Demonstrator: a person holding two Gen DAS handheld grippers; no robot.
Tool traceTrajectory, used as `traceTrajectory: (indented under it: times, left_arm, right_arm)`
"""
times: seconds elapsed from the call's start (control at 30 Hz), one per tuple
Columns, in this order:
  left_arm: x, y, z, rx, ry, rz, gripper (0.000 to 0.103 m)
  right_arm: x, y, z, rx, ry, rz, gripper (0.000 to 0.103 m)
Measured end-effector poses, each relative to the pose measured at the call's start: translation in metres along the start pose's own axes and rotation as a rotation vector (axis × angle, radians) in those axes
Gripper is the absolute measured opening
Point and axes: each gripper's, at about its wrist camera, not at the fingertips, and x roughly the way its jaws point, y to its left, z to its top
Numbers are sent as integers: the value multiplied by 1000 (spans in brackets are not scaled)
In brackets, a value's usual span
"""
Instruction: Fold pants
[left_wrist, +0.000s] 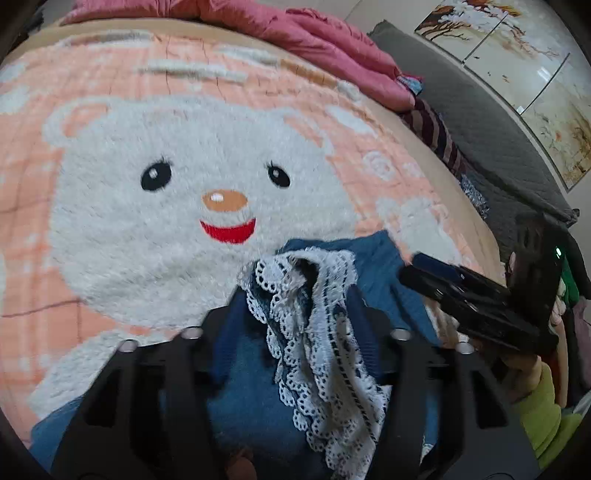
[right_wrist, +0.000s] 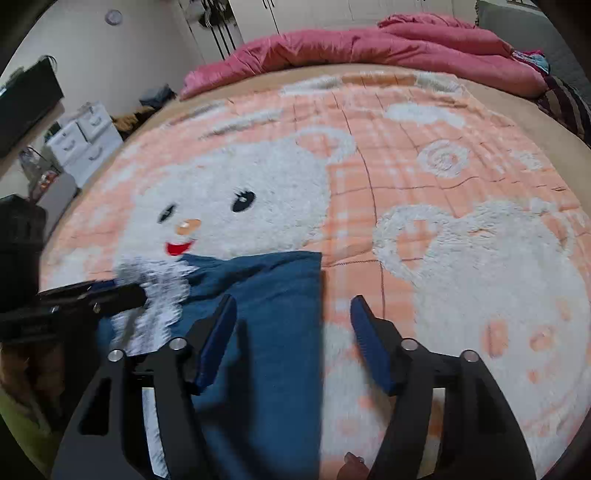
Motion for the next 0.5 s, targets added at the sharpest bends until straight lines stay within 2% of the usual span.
traceTrajectory:
  times: [0.17, 0.3, 0.37, 0.5]
  left_arm:
    - [-21, 0, -7, -8, -21, 51, 56]
    - [-48, -12, -32, 4, -56, 58, 63]
    - [-57, -17, -46, 1, -59, 59, 69]
    - [-74, -27, -70, -13, -61, 81, 70]
  right_arm:
    - [-37, 0, -16, 6, -37, 34, 75]
    - [-57, 6, -33, -22, -52, 41, 80]
    - [-63, 7, -42, -31, -43, 54, 85]
    - [-72, 13, -55, -61, -43, 51, 86]
